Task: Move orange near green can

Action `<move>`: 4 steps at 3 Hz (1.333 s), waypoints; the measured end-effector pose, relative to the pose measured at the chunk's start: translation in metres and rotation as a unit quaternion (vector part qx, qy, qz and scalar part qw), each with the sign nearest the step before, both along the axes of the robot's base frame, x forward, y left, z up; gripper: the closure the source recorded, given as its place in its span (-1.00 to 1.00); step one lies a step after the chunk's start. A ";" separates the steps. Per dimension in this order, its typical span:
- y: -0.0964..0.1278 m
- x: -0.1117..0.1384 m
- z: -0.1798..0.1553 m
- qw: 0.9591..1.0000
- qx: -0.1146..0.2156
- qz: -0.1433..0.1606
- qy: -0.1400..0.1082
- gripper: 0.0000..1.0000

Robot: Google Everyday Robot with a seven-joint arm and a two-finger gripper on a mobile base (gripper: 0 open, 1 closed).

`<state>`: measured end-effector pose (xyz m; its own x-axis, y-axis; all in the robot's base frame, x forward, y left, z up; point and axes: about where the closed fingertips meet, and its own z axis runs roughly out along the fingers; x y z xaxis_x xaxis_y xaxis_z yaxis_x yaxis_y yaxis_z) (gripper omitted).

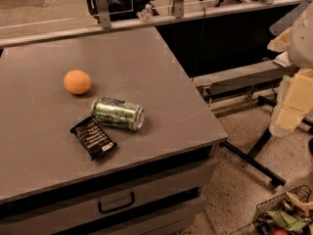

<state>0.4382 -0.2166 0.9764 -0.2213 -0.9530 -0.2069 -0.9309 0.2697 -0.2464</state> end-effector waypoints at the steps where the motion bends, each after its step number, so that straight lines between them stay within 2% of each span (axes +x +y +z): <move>1: 0.000 0.000 0.000 1.000 0.000 0.000 0.000 -1.00; 2: 0.007 0.004 0.004 1.000 0.020 0.021 -0.011 -1.00; 3: 0.044 0.027 0.016 0.988 0.100 0.109 -0.042 -1.00; 4: 0.103 0.053 0.020 0.957 0.202 0.202 -0.050 -1.00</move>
Offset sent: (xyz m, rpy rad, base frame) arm 0.0194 0.0509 0.0329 0.3052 -0.1390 0.3270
